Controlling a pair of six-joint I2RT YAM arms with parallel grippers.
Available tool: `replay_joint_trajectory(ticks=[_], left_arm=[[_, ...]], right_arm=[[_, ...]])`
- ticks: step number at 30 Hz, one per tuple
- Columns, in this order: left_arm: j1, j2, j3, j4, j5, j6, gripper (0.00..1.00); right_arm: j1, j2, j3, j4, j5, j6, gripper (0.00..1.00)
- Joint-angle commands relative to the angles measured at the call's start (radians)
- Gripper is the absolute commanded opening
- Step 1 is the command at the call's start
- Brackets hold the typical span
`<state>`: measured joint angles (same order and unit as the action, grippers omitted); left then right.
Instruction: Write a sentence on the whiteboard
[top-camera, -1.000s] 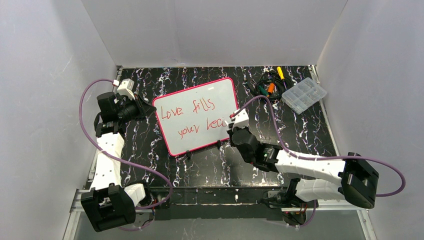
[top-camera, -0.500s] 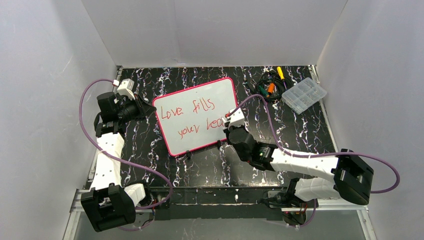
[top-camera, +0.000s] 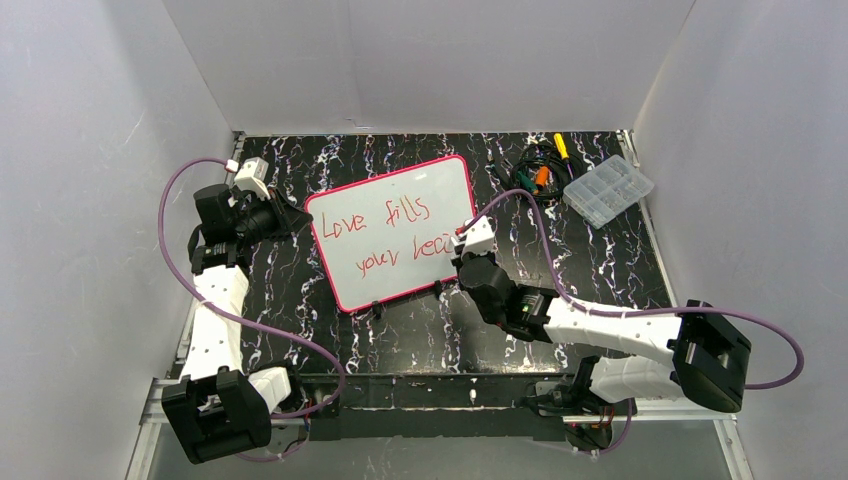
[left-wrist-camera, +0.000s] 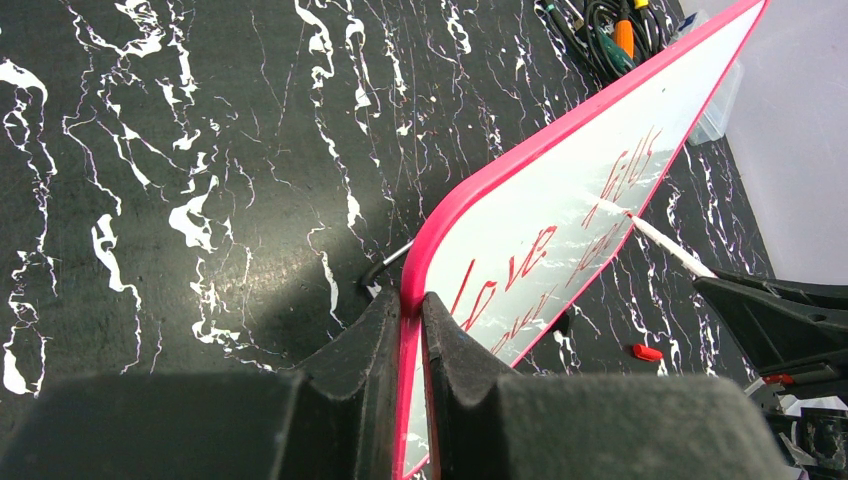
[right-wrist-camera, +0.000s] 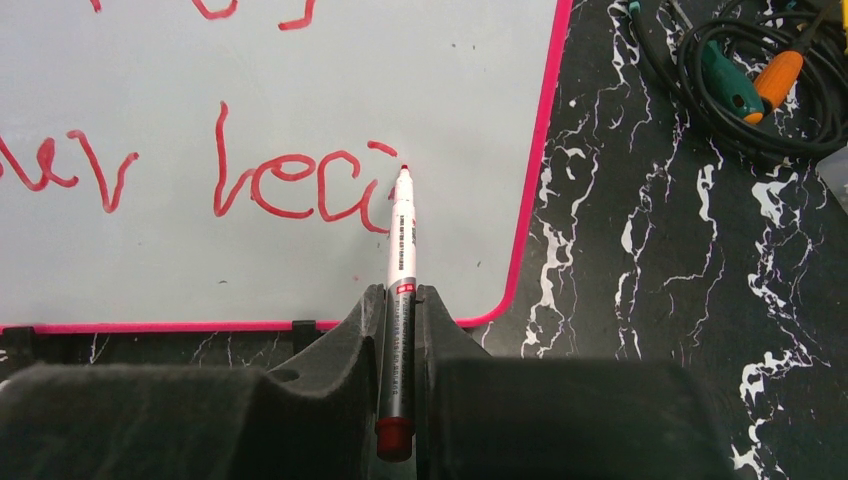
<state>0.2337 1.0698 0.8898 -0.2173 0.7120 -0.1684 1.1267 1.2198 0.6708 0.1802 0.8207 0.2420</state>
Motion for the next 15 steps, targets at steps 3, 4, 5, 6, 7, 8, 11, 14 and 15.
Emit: replay_joint_trajectory(ticks=[3, 4, 5, 6, 7, 8, 11, 14, 15], left_arm=[[0.000, -0.022, -0.011, -0.005, 0.023, -0.004, 0.02], [0.000, -0.021, -0.011, -0.005, 0.024, -0.004, 0.02], [0.000, -0.022, -0.011, -0.005, 0.024, -0.003, 0.02], [0.000, -0.022, -0.012, -0.005, 0.023, -0.003, 0.02], [0.000, -0.023, -0.012, -0.005, 0.024, -0.004, 0.02], [0.001, -0.024, -0.012, -0.005, 0.023, -0.003, 0.02], [0.000, -0.025, -0.012, -0.005, 0.024, -0.004, 0.02], [0.001, -0.024, -0.012, -0.005, 0.023, -0.003, 0.02], [0.000, -0.024, -0.012, -0.005, 0.024, -0.004, 0.02]], right_arm=[[-0.002, -0.012, -0.014, -0.026, -0.031, 0.037, 0.01], [-0.002, -0.009, -0.014, -0.029, -0.041, 0.036, 0.01], [-0.002, -0.006, -0.013, -0.036, -0.044, 0.037, 0.01], [-0.002, -0.005, -0.013, -0.043, -0.047, 0.037, 0.01], [-0.002, -0.006, -0.014, -0.048, -0.049, 0.039, 0.01], [-0.002, -0.008, -0.014, -0.055, -0.051, 0.041, 0.01], [-0.002, -0.011, -0.015, -0.071, -0.062, 0.050, 0.01], [-0.002, -0.011, -0.019, -0.074, -0.076, 0.059, 0.01], [-0.002, -0.009, -0.018, -0.077, -0.080, 0.062, 0.01]])
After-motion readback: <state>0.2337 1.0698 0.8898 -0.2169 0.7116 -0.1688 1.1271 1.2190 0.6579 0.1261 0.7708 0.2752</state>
